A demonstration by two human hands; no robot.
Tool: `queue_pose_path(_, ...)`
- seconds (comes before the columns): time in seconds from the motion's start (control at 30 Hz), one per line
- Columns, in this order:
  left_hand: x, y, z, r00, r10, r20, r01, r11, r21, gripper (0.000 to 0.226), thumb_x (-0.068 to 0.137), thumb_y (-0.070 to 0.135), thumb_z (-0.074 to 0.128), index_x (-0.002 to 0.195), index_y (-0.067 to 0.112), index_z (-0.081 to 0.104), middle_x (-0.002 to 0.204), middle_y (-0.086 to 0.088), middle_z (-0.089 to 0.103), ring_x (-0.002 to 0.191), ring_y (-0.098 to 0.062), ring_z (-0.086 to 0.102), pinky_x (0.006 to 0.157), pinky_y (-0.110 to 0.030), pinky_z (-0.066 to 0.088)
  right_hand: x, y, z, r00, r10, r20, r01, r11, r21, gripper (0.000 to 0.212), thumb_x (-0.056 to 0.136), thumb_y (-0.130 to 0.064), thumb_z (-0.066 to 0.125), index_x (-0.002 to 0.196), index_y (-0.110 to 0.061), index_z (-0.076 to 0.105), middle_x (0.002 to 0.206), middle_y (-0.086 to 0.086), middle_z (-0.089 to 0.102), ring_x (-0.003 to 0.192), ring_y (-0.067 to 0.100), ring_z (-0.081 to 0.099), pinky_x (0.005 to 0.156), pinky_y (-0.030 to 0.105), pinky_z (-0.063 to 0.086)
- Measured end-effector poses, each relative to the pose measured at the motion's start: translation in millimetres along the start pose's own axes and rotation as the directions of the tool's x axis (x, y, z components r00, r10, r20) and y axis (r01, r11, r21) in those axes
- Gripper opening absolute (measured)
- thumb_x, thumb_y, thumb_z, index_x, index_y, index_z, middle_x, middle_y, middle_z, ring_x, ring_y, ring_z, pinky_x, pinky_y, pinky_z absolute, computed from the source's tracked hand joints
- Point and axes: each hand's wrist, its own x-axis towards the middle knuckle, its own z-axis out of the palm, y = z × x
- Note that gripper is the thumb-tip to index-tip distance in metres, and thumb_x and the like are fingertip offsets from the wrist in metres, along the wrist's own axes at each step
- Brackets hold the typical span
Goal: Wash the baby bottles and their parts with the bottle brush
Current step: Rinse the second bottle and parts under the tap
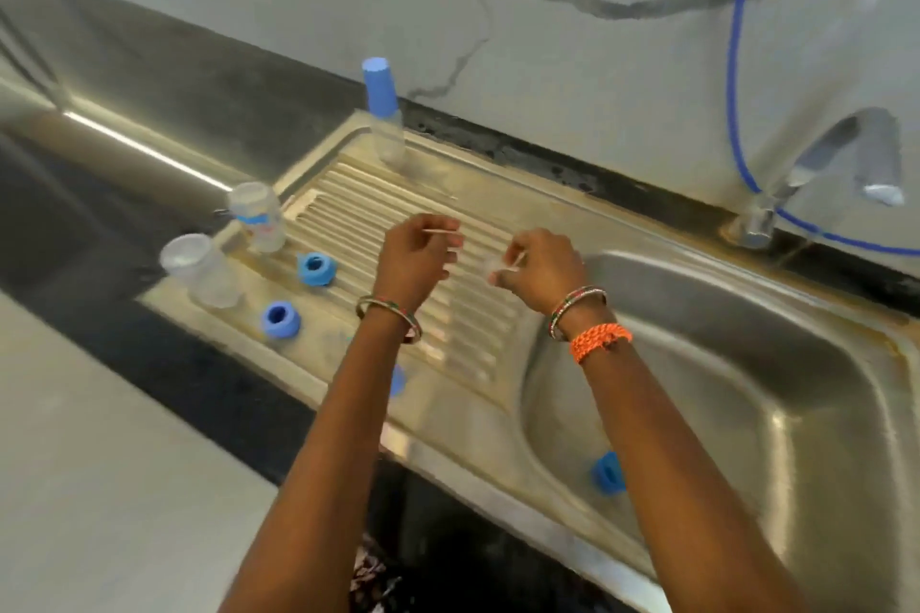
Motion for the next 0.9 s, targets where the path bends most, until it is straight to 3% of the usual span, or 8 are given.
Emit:
queue_pose_path(0.1,8.6,7.1,-70.7,0.990,0.086,-0.112,-0.073,0.991,0.116,0.033,0.088,-0.005,0.042,0.080,0.022,0.059,0.075,0.002,0.064,0.055,0.001,0.057,0.054,-0.017,0.046,15.1,-57.5,42.4,0.979,-0.183,0.088,0.182,0.983,0.023,0.024,0.074,-0.020,0.072,0.098,-0.014,0.071,0.100,0.010,0.068,0.095,0.027,0.062,0.076,0.027,0.045)
queue_pose_path(0.27,21.9,-1.7,-143.2,0.988,0.039,-0.148,-0.026,0.996,0.083,0.029,0.090,-0.008,0.041,0.088,0.015,0.059,0.079,0.001,0.065,0.068,-0.009,0.058,0.066,-0.026,0.051,31.2,-94.9,105.8,0.908,-0.346,0.238,0.363,0.931,-0.032,0.029,0.073,-0.013,0.070,0.102,-0.012,0.067,0.102,0.010,0.061,0.101,0.027,0.055,0.082,0.029,0.044)
queue_pose_path(0.43,32.6,-8.0,-163.0,0.990,0.061,-0.131,-0.050,0.995,0.084,0.024,0.091,-0.009,0.040,0.100,0.005,0.058,0.084,-0.001,0.064,0.069,-0.002,0.062,0.061,-0.014,0.053,41.8,-99.2,126.7,0.907,-0.322,0.273,0.373,0.914,-0.160,0.032,0.078,-0.018,0.066,0.110,-0.017,0.062,0.111,0.006,0.063,0.107,0.025,0.055,0.083,0.031,0.045)
queue_pose_path(0.63,42.8,-13.5,-157.7,0.998,0.034,-0.059,-0.028,0.996,0.090,0.034,0.090,-0.010,0.040,0.086,0.017,0.060,0.082,-0.002,0.065,0.069,-0.009,0.061,0.068,-0.026,0.054,38.3,-95.5,135.1,0.919,-0.298,0.258,0.373,0.870,-0.323,0.033,0.086,-0.029,0.058,0.118,-0.023,0.055,0.118,0.000,0.056,0.116,0.024,0.045,0.094,0.036,0.035)
queue_pose_path(0.7,42.6,-13.2,-147.3,0.999,0.015,-0.032,-0.013,0.997,0.079,0.035,0.089,-0.010,0.039,0.084,0.017,0.059,0.080,-0.002,0.064,0.065,-0.008,0.059,0.060,-0.020,0.052,37.0,-89.5,132.2,0.918,-0.289,0.272,0.357,0.899,-0.252,0.043,0.083,-0.032,0.062,0.124,-0.025,0.052,0.121,0.001,0.055,0.117,0.025,0.046,0.097,0.037,0.037)
queue_pose_path(0.77,41.1,-13.0,-130.7,1.000,-0.012,0.005,0.012,0.998,0.066,0.034,0.089,-0.010,0.039,0.083,0.017,0.059,0.078,-0.001,0.064,0.058,-0.002,0.058,0.057,-0.020,0.049,30.4,-79.9,119.7,0.936,-0.267,0.228,0.284,0.958,-0.043,0.056,0.075,-0.035,0.067,0.128,-0.024,0.052,0.122,0.003,0.057,0.115,0.024,0.051,0.098,0.038,0.040)
queue_pose_path(0.83,40.2,-13.6,-110.2,0.999,-0.025,0.039,0.023,0.998,0.066,0.033,0.089,-0.008,0.041,0.082,0.019,0.060,0.077,0.001,0.064,0.053,0.002,0.057,0.057,-0.022,0.048,22.4,-65.0,96.1,0.964,-0.239,0.118,0.225,0.967,0.123,0.052,0.074,-0.026,0.071,0.124,-0.019,0.056,0.113,0.005,0.063,0.101,0.018,0.057,0.092,0.029,0.044)
queue_pose_path(0.9,35.8,-13.7,-79.8,0.995,-0.026,0.094,0.018,0.997,0.077,0.032,0.089,-0.006,0.043,0.081,0.020,0.060,0.075,0.002,0.064,0.052,0.003,0.057,0.056,-0.022,0.047,7.5,-38.0,64.6,0.984,-0.177,0.026,0.171,0.972,0.162,0.040,0.078,-0.015,0.069,0.117,-0.015,0.061,0.099,0.004,0.065,0.087,0.013,0.057,0.083,0.021,0.043)
